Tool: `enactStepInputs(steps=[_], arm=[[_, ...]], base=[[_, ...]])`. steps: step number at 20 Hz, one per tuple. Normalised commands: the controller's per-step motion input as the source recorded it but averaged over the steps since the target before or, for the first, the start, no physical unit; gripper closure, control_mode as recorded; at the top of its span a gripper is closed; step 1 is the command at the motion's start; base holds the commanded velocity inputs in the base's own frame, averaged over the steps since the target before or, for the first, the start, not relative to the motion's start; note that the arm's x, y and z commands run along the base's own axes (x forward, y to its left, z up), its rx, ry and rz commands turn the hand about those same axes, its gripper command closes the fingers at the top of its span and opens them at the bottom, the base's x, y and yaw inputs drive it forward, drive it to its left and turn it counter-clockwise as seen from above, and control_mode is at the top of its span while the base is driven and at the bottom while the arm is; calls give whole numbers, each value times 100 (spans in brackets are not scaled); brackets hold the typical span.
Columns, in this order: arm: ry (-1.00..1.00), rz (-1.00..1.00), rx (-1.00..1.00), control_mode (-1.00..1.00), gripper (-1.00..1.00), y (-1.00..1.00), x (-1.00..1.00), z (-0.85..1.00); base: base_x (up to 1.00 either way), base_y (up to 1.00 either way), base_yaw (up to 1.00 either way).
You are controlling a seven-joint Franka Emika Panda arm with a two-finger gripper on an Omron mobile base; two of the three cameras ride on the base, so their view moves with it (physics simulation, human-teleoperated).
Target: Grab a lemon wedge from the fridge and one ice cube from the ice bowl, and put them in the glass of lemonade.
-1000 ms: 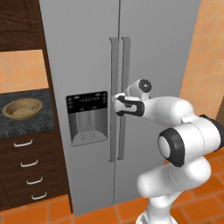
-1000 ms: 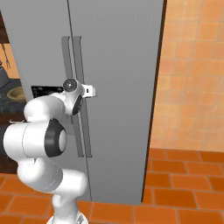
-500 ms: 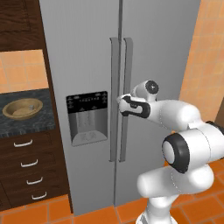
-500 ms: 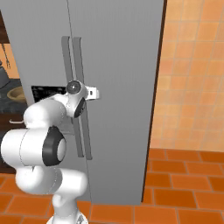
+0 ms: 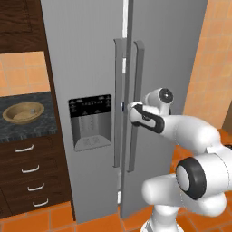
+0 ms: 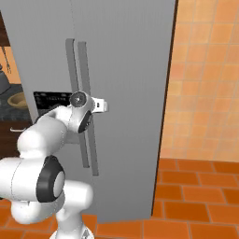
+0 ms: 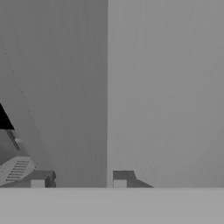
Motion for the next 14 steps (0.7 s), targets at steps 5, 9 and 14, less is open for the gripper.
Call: enactStepInputs(steps=[5,9,14], arm=[[7,-8,7,-100,100,-77,-50,34],[10,-9,3,-100,100,-70,-39,30],[12,-13,3,-100,100,-75,-50,12]], base=[[0,0,0],[0,0,0],[0,0,0]])
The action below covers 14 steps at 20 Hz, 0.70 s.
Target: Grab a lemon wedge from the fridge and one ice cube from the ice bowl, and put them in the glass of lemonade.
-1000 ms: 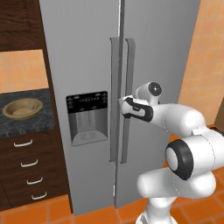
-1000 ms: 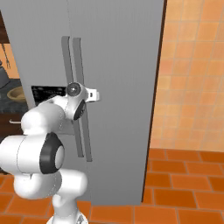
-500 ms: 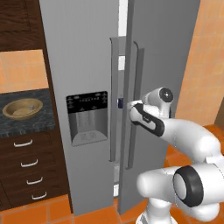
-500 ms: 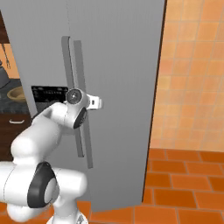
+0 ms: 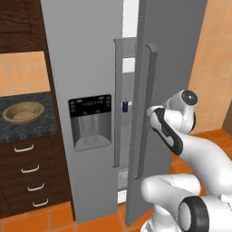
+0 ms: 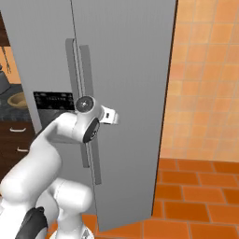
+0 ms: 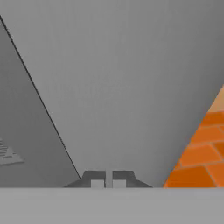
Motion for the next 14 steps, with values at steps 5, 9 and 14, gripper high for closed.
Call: enactStepInputs(steps=[5,9,14], arm=[[7,-12,3,-100,100,-67,-42,9],[1,-1,-1,-100,100,-8,-46,45],[-1,0,-22,-100,100,52,-80,68]], base=[[0,0,0],[0,0,0],[0,0,0]])
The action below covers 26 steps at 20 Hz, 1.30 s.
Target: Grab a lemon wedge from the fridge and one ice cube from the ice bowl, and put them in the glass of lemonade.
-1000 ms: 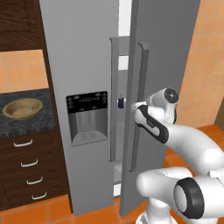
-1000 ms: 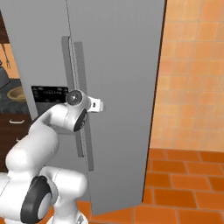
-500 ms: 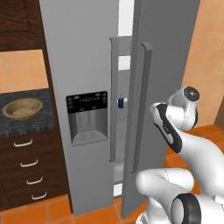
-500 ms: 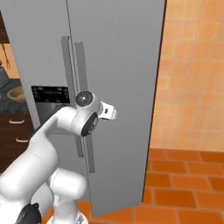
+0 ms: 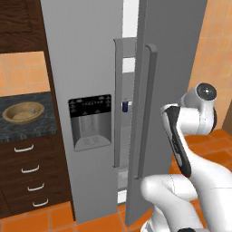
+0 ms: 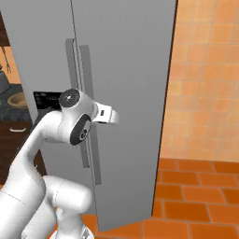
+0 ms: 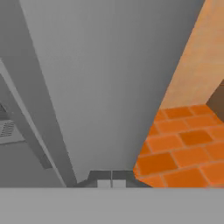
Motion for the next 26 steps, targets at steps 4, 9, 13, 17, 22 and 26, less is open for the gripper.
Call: enactStepInputs(steps=[4,9,13,17,22,26], arm=[[2,21,-28,-100,100,100,-49,58],[9,41,-21,-100,100,96,-5,18],[7,45,-18,-100,-100,86,14,0],[7,8,-33,-100,-100,65,0,0],[1,-14,-42,-100,-100,28,37,-17],[19,-11,-36,-100,-100,1,68,0]], base=[[0,0,0],[0,0,0],[0,0,0],[0,0,0],[0,0,0],[0,0,0]])
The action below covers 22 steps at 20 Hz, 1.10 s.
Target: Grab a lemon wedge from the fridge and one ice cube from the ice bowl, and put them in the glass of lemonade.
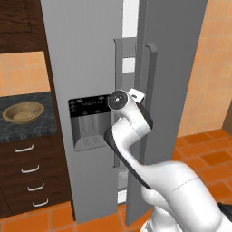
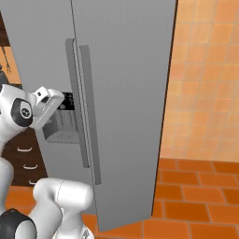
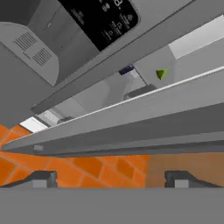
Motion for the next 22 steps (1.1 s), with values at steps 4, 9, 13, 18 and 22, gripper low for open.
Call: enactStepInputs(steps=[4,9,13,18,22], arm=[[15,-7,-17,-100,-100,-12,45,-11],[0,0,-4,-100,-100,0,54,-45],[0,0,-2,-100,-100,-6,51,-32],[0,0,-3,-100,-100,-13,44,0],[0,0,-2,-100,-100,-6,47,-8]], base=[[0,0,0],[0,0,0],[0,0,0],[0,0,0],[0,0,0]])
